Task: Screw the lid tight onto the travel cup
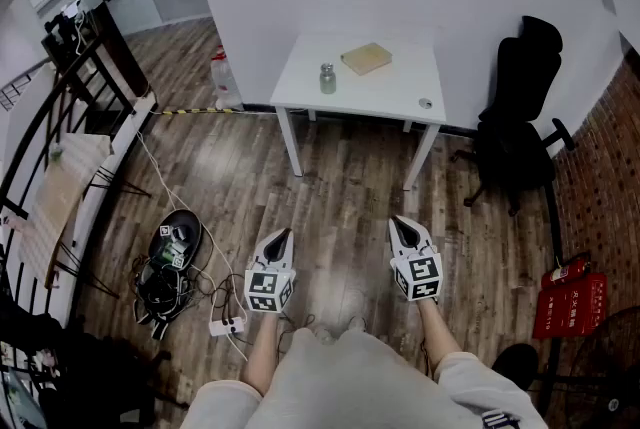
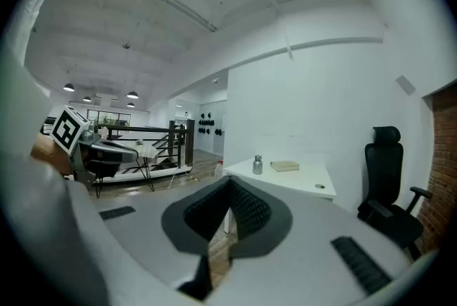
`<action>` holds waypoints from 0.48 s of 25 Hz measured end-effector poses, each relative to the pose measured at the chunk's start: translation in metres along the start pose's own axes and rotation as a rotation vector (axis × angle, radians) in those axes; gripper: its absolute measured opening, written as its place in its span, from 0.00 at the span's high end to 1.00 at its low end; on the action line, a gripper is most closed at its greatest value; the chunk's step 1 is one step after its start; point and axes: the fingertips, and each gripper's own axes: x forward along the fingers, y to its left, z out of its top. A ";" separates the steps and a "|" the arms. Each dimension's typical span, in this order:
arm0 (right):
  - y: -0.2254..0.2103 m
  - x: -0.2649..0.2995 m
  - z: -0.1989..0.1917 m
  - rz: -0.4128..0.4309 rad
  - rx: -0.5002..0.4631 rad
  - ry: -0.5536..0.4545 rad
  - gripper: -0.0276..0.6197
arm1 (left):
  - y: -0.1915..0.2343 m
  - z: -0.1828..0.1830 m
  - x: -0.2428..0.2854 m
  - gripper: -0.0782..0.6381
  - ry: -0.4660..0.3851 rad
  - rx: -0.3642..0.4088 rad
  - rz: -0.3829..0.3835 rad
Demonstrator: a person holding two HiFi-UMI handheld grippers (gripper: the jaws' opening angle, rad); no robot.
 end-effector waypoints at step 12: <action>-0.016 0.003 -0.007 -0.003 0.008 0.009 0.96 | -0.006 0.000 0.016 0.88 0.008 -0.003 0.001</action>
